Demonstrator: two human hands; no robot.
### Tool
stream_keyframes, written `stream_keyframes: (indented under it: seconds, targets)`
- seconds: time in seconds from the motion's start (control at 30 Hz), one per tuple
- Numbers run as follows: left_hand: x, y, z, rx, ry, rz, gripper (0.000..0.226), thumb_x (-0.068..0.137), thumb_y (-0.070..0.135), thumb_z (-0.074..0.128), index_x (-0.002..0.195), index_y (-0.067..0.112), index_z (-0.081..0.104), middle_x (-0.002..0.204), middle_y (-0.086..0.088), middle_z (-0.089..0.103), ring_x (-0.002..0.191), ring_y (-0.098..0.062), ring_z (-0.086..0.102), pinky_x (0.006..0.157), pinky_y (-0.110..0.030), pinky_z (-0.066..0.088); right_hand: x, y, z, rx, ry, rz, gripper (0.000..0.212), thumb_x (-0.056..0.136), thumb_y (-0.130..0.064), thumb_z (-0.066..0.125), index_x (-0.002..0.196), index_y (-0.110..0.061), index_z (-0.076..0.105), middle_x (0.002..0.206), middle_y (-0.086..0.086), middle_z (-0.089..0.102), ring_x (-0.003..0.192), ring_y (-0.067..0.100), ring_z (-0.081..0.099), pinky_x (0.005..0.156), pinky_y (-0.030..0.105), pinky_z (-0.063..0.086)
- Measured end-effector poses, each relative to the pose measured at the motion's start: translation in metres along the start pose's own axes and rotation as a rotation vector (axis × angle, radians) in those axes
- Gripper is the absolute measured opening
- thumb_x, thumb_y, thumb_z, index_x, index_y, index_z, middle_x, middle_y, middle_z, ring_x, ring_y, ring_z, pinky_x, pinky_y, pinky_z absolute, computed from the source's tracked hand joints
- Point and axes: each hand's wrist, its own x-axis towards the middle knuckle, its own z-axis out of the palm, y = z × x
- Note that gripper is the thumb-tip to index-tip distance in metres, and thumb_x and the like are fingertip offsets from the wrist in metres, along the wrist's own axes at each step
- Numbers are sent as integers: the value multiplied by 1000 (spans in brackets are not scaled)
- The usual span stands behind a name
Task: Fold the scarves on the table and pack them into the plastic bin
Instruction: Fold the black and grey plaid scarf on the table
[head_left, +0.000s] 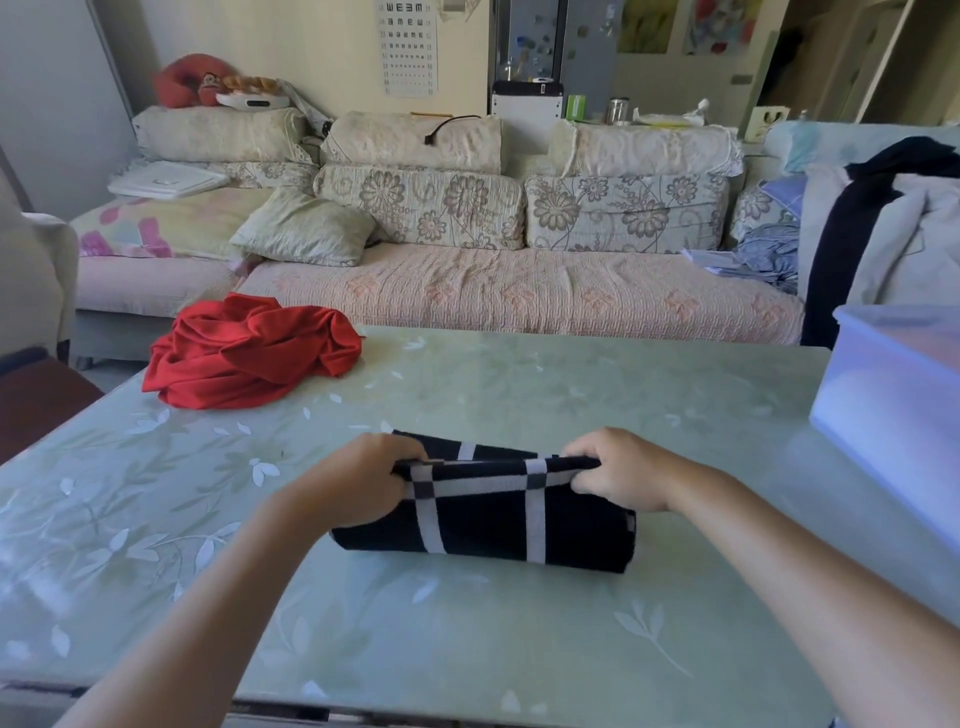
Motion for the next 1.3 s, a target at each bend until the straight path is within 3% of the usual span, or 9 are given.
stream_keyframes:
  seconds: [0.2,0.43,0.63,0.7,0.83,0.9,1.0,1.17,1.3]
  targets:
    - [51,-5,9,121,190,52,41,80,7,45,106,31,66,103,11,64,97,-18,58,82,-34,49,31,13,5,-195,118,123,15,88,-24,52,95,-31,63,91,-8,62,88,19,59,70,33,45]
    - [89,-3,57,482,347,129,59,77,2,56,131,26,57,127,0,59,116,-26,51,108,-39,31,50,25,27,-417,130,153,25,86,-24,45,108,-24,57,104,-3,64,95,25,57,84,36,42]
    - [74,29,97,358,13,142,63,97,53,16,156,30,12,164,0,11,150,-22,7,122,-48,2,54,13,19,-487,18,232,15,88,-25,37,81,-20,49,88,2,57,82,26,53,67,35,37]
    - [70,27,105,394,-24,119,79,84,64,-3,156,32,-5,164,1,-8,151,-22,-9,120,-48,-8,53,17,20,-472,3,283,27,91,-26,33,92,-16,58,97,5,63,88,28,57,68,34,39]
    - [70,24,104,379,3,102,83,81,73,3,153,37,-14,160,3,-23,148,-19,-22,118,-48,-12,49,24,26,-684,128,267,37,89,-27,40,123,-18,53,126,9,57,115,29,53,91,40,40]
    - [66,28,101,404,100,131,79,87,70,14,156,34,0,163,1,-13,150,-23,-13,121,-52,-3,49,26,30,-640,142,124,60,83,-16,46,141,-25,39,143,5,44,129,27,44,105,42,35]
    - [55,44,101,462,233,321,61,91,60,37,141,26,43,150,-3,34,141,-28,30,113,-56,26,41,20,32,-325,17,-40,84,83,-1,40,155,-39,20,161,-5,24,144,21,31,116,38,30]
    - [35,42,114,426,-21,293,84,84,83,23,154,42,4,164,6,-1,151,-20,-9,119,-57,-3,35,16,41,-413,-13,-22,73,93,-8,35,155,-44,21,149,1,42,139,23,36,113,35,30]
    - [37,24,97,585,-11,483,64,90,62,32,151,47,20,162,2,21,150,-25,13,119,-55,15,28,9,38,-301,16,52,57,91,-14,41,142,-38,48,134,0,55,124,26,51,93,31,43]
